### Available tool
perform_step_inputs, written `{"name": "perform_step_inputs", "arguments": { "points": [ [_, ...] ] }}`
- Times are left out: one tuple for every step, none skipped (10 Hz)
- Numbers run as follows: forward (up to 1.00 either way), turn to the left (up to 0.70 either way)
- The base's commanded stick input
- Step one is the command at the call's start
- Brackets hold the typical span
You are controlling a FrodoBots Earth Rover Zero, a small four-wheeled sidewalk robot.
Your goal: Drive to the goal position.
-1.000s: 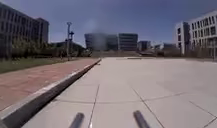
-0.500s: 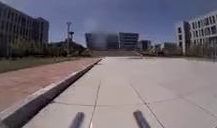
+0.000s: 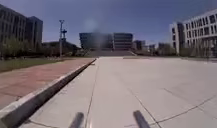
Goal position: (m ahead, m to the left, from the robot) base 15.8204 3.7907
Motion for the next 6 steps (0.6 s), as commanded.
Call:
{"name": "perform_step_inputs", "arguments": {
  "points": [
    [1.0,-0.27],
    [1.0,-0.27],
    [1.0,-0.27],
    [1.0,-0.27],
    [1.0,-0.27],
    [1.0,-0.14]
  ]
}}
